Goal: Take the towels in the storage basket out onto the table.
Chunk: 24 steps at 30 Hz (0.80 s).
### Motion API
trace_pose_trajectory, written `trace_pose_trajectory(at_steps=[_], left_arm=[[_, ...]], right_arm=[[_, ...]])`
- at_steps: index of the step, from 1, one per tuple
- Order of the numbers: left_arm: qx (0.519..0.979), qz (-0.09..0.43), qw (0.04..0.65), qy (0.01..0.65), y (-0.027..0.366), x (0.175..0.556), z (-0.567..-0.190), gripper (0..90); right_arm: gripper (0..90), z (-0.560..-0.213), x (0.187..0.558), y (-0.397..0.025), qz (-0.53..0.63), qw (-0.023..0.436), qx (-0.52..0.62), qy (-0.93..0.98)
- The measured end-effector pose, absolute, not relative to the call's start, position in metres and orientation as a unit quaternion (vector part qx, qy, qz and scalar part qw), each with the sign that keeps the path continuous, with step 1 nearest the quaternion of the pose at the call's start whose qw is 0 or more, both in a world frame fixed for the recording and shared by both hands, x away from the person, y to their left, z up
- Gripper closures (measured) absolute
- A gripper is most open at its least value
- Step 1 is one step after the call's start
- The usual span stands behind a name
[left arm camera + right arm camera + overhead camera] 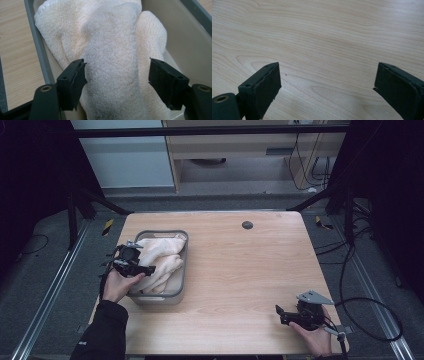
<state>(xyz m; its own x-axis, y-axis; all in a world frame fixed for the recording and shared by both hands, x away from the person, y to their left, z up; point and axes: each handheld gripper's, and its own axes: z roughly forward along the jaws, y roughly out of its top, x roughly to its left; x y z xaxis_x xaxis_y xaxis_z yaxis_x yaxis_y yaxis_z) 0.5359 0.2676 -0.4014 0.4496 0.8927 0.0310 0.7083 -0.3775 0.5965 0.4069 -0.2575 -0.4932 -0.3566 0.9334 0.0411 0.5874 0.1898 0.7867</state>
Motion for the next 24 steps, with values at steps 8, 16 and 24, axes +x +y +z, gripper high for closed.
trace_pose_trajectory(at_steps=[8,16,24], left_arm=[[0.814,0.166,0.243,0.501,0.272,0.540,-0.411,37.6],[0.815,0.143,0.241,0.507,0.272,0.542,-0.415,49.8],[0.812,0.135,0.239,0.515,0.273,0.542,-0.416,65.0]], right_arm=[[6.8,-0.494,0.408,-0.257,0.368,0.233,0.512,0.740],[6.9,-0.494,0.407,-0.256,0.366,0.227,0.513,0.743],[7.0,-0.494,0.407,-0.256,0.365,0.227,0.512,0.743]])
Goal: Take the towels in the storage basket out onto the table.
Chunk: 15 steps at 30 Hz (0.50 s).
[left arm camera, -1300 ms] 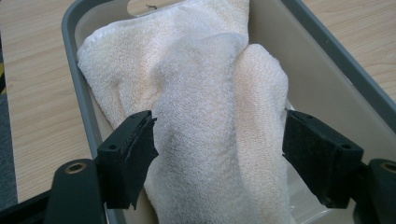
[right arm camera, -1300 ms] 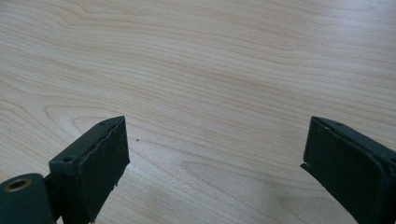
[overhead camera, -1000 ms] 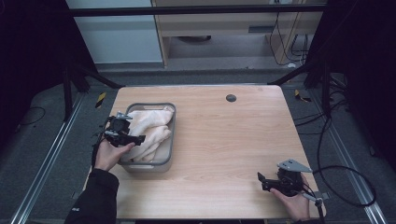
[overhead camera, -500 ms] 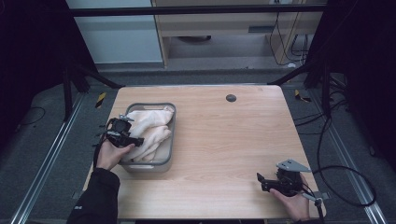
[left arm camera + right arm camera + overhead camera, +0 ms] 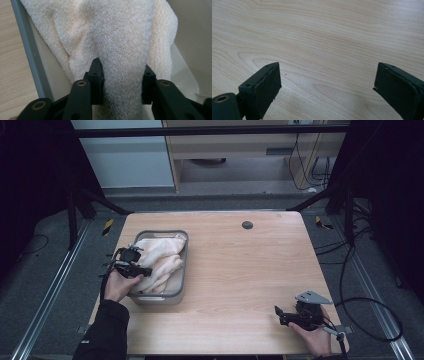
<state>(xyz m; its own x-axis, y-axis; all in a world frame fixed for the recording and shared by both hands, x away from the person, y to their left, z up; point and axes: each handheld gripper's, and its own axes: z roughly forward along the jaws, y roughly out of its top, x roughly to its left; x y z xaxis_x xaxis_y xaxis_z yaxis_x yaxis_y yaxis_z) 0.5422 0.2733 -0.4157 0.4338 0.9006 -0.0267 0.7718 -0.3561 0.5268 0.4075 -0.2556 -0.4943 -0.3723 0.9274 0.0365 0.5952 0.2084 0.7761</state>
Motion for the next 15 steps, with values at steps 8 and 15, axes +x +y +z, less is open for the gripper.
trace_pose_trajectory(at_steps=[8,15], left_arm=[[0.803,0.142,0.253,0.521,0.275,0.539,-0.413,69.9],[0.796,0.150,0.271,0.520,0.273,0.532,-0.402,70.7]], right_arm=[[7.1,-0.495,0.408,-0.256,0.365,0.230,0.509,0.745],[7.1,-0.495,0.408,-0.256,0.365,0.230,0.509,0.745]])
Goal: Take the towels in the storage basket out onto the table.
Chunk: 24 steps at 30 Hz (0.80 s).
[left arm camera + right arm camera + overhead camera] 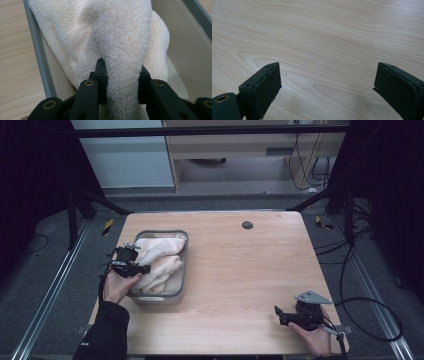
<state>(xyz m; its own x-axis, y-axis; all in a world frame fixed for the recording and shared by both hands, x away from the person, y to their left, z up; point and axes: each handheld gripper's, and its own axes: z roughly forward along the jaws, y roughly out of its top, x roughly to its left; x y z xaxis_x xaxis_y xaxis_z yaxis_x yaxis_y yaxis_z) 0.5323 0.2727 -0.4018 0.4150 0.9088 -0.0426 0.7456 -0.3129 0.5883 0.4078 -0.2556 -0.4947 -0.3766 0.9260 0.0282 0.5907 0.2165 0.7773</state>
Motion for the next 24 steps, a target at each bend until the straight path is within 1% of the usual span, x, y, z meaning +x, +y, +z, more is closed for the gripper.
trace_pose_trajectory(at_steps=[6,14,24], left_arm=[[0.787,0.163,0.290,0.520,0.273,0.527,-0.391,71.0],[0.777,0.198,0.321,0.504,0.275,0.515,-0.363,71.6],[0.774,0.212,0.344,0.488,0.271,0.506,-0.338,71.8]], right_arm=[[7.1,-0.495,0.408,-0.255,0.364,0.231,0.508,0.746],[7.1,-0.495,0.408,-0.255,0.365,0.231,0.508,0.746],[7.1,-0.495,0.408,-0.255,0.364,0.231,0.508,0.746]])
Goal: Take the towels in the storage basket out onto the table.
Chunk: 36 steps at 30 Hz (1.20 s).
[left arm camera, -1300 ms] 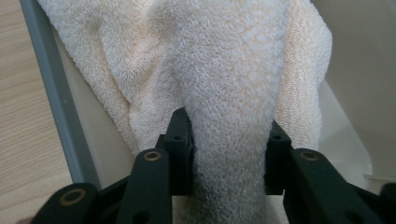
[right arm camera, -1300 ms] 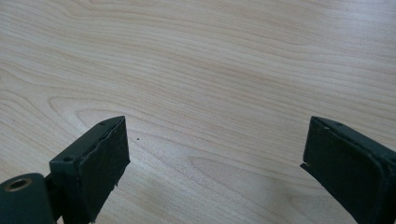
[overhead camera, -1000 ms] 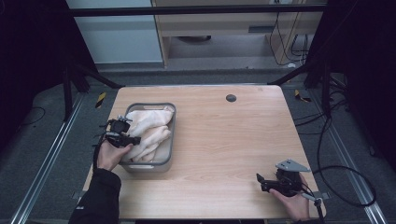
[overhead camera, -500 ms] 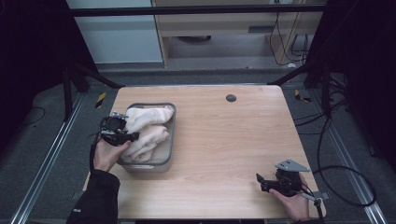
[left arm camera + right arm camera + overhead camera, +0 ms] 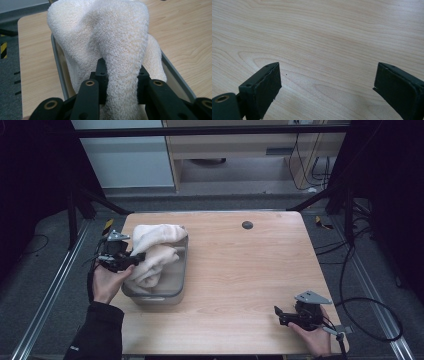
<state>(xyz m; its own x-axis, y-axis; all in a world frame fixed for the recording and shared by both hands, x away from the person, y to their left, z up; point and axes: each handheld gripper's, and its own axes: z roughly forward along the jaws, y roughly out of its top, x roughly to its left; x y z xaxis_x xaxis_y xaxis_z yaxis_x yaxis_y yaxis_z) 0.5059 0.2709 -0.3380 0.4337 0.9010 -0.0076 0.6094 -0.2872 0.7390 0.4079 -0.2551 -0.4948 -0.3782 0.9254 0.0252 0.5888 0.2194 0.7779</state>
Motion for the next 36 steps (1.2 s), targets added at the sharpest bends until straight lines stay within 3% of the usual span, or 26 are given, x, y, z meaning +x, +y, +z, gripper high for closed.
trace_pose_trajectory(at_steps=[36], left_arm=[[0.789,0.237,0.368,0.431,0.242,0.485,-0.271,71.7]], right_arm=[[7.1,-0.495,0.409,-0.255,0.365,0.228,0.508,0.746]])
